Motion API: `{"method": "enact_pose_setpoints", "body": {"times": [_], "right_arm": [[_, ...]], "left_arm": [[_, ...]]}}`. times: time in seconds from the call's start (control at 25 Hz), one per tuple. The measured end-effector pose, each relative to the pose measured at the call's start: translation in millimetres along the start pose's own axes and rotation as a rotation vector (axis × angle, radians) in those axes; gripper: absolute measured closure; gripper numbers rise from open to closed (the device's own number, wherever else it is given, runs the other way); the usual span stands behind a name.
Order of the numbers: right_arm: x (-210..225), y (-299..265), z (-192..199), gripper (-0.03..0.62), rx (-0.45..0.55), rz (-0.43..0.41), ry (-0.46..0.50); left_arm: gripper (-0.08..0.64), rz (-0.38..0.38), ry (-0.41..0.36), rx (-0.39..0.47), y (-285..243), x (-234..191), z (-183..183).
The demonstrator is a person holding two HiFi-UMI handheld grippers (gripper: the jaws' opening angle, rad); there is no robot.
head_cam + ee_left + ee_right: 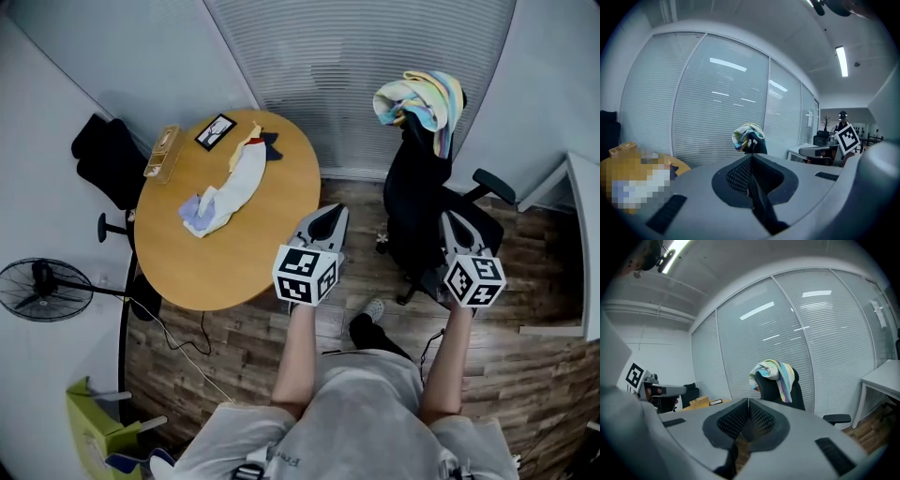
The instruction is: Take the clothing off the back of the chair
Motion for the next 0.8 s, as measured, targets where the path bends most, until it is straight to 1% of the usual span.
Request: {"method": "enact_pose_setpoints", "body": {"times": [0.2, 0.4, 0.52, 0.6, 0.68, 0.72, 0.8], "right_arm": [[27.4, -25.9, -18.2, 0.569, 0.048, 0.045, -0.045], [56.1, -45.9, -26.3, 0.569, 0.082, 0.074, -0.094], [72.0, -58.0, -30.6, 0.568, 0.091, 0.077, -0.117], [83.2, -66.8, -38.2, 0.568, 0.116, 0.026, -0.166], [95.3, -75.5, -49.3, 0.568, 0.132, -0.057, -0.206], [101.6, -80.0, -55.5, 0.568, 0.125, -0.085, -0.204], [113.3, -89.5, -69.9, 0.568, 0.098, -0.102, -0.161]], "left_arm": [[0.532, 0.031, -0.027, 0.008, -43.6, -21.1, -28.4], [0.532, 0.068, -0.05, -0.004, -88.8, -30.3, -42.4], [0.532, 0.091, -0.043, -0.008, -113.2, -37.1, -47.9], [0.531, 0.12, -0.051, -0.006, -129.6, -42.4, -53.0], [0.531, 0.159, -0.082, -0.008, -144.5, -48.0, -59.1], [0.531, 0.174, -0.106, -0.011, -151.2, -51.2, -62.8], [0.531, 0.188, -0.165, -0.015, -163.8, -57.6, -72.3]]}}
Point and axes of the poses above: the fingertips, and each gripper's own axes: y backward along the fingers, x to its right, z out of its underside, the point moved 9 cm from there along y, backward along the fingers, and after that the axes turned 3 degrees about -x, right-handed, at the moved point
